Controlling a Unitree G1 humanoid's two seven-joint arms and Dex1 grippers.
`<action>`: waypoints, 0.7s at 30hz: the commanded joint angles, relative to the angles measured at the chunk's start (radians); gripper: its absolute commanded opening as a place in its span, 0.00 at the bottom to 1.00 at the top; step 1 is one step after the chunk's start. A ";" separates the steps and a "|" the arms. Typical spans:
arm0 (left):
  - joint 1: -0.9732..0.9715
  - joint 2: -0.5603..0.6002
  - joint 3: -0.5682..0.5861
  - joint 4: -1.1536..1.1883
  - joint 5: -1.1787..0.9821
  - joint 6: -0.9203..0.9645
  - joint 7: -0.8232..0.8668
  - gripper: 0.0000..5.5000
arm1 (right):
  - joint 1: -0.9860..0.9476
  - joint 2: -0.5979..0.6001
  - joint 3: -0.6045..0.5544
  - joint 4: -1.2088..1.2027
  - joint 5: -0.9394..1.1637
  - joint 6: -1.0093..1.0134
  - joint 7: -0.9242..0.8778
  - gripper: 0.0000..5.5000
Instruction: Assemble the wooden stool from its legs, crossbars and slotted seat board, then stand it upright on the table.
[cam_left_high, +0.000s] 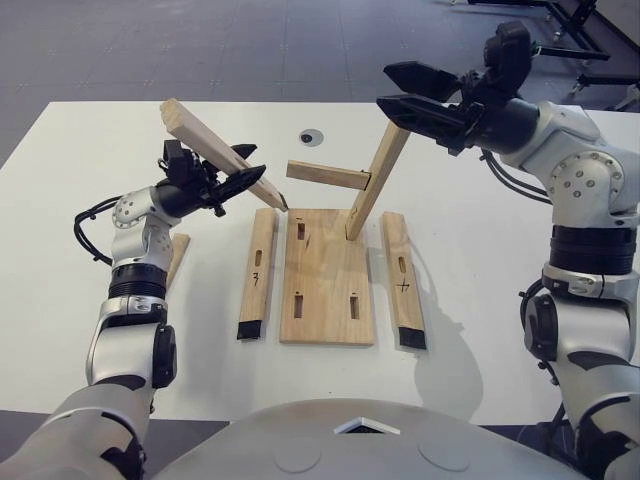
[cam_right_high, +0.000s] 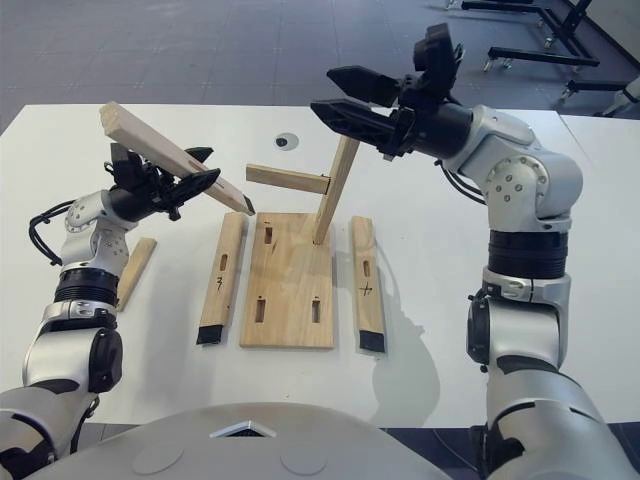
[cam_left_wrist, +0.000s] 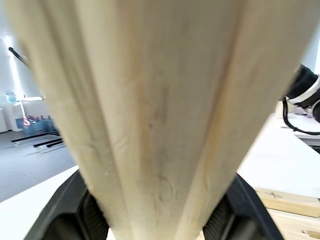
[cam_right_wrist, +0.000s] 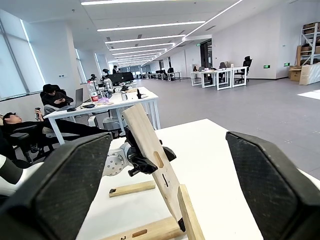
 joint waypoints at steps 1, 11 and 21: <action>-0.033 -0.035 -0.025 0.036 0.026 -0.010 -0.014 0.37 | -0.024 -0.004 0.030 0.009 -0.027 0.005 0.027 0.76; -0.024 -0.022 -0.093 0.035 0.091 0.001 -0.104 0.37 | -0.011 0.009 0.032 0.000 -0.049 0.001 0.034 0.76; -0.023 0.012 -0.149 -0.001 0.105 0.072 -0.157 0.37 | 0.002 0.018 0.030 -0.001 -0.052 -0.002 0.031 0.76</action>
